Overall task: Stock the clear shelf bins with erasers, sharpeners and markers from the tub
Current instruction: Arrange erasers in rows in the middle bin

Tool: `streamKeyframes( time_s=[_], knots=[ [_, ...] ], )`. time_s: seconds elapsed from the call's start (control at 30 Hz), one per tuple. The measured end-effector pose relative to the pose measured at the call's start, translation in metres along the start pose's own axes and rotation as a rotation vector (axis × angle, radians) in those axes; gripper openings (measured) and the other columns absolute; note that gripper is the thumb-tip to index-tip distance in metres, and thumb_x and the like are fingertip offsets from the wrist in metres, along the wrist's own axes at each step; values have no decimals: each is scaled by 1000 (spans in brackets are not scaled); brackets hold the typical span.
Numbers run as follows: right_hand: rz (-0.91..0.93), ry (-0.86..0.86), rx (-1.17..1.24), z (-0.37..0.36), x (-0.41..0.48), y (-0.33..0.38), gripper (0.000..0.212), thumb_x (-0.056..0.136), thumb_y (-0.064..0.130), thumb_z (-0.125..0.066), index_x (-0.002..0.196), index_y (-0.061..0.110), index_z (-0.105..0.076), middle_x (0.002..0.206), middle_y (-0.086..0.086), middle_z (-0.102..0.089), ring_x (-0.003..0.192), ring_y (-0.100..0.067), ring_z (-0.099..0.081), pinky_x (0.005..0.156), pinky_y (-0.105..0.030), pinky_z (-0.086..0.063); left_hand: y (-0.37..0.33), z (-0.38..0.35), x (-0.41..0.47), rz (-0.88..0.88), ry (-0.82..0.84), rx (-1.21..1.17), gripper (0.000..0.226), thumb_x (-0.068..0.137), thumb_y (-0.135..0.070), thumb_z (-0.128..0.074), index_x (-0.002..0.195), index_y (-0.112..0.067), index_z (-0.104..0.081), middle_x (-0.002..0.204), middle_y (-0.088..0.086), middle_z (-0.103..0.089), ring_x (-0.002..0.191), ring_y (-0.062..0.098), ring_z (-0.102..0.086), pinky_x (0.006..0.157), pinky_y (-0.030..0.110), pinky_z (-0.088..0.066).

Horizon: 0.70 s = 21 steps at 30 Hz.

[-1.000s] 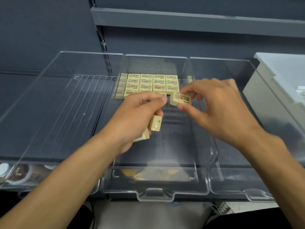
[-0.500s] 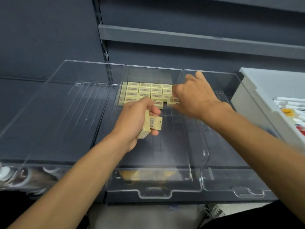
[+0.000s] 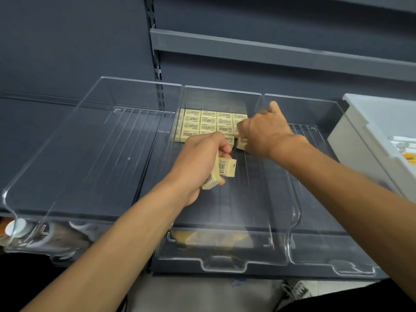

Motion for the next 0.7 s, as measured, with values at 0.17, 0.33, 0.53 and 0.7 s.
streamKeyframes(
  time_s=[0.17, 0.33, 0.53, 0.7],
  knots=[
    [42, -89, 54, -2, 1, 5, 15, 92, 26, -55, 107, 26, -55, 81, 4, -55, 77, -21, -49, 94, -37, -26, 2, -4, 0, 6, 22, 14, 17, 91, -13, -55, 75, -11, -62, 72, 4, -60, 52, 13, -55, 39, 21, -42],
    [29, -82, 292, 0, 2, 4, 18, 92, 27, -59, 107, 18, -55, 111, -5, -62, 100, -28, -59, 84, -33, -37, 2, -5, 3, 32, 45, -15, 16, 92, -15, -55, 78, -10, -62, 72, 5, -61, 49, 13, -55, 38, 20, -41],
    [22, -79, 356, -1, 8, 5, 16, 91, 20, -58, 106, 14, -59, 111, -11, -61, 101, -34, -60, 72, -34, -39, 3, -6, 3, 30, 53, -9, 17, 92, -15, -55, 78, -9, -63, 73, 7, -61, 50, 13, -55, 38, 21, -41],
    [81, -83, 403, -1, 8, 7, 8, 91, 11, -51, 89, 18, -55, 104, -11, -62, 92, -34, -61, 69, -34, -43, 4, -6, 4, 16, 49, 8, 18, 93, -16, -55, 78, -10, -63, 74, 8, -61, 53, 15, -57, 39, 22, -42]
  ],
)
Point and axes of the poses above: each hand's wrist, its own x-axis towards the middle knuckle, its own z-axis out of the back of the hand, y = z × x, the point moved 3 cm from there along x, towards the middle knuckle
